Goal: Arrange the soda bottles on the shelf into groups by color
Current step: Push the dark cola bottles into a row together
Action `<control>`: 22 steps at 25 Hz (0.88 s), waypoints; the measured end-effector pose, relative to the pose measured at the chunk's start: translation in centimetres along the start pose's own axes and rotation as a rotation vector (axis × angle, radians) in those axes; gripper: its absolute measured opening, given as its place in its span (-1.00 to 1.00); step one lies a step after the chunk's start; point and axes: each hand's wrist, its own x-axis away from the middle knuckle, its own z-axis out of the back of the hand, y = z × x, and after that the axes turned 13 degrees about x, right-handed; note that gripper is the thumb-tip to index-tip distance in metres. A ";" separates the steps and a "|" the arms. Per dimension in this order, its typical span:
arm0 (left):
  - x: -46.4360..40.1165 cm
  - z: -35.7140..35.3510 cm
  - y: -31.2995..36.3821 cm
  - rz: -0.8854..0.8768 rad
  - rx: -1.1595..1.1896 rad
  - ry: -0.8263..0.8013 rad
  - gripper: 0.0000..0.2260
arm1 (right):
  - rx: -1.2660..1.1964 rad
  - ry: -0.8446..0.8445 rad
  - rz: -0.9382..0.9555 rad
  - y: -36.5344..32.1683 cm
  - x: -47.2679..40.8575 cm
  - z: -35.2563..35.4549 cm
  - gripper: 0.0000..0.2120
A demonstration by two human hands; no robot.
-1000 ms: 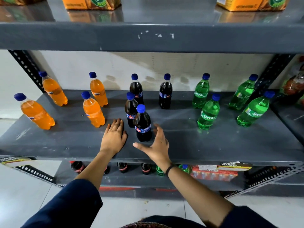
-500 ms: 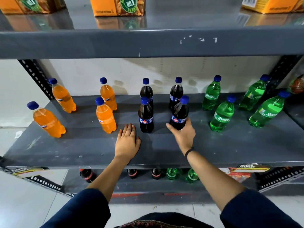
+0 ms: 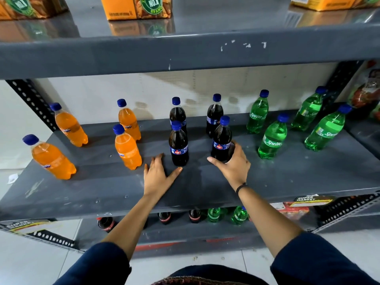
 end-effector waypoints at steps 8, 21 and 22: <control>-0.9 -2.4 3.3 0.188 0.013 0.083 -0.29 | 0.145 0.114 -0.006 0.6 0.3 -0.7 -0.35; -0.2 -3.1 2.7 0.172 0.008 0.174 -0.29 | 0.127 0.067 0.079 2.1 0.7 -0.3 -0.41; 0.3 -3.2 2.8 0.177 0.029 0.205 -0.31 | 0.083 0.079 0.058 2.5 1.0 0.2 -0.44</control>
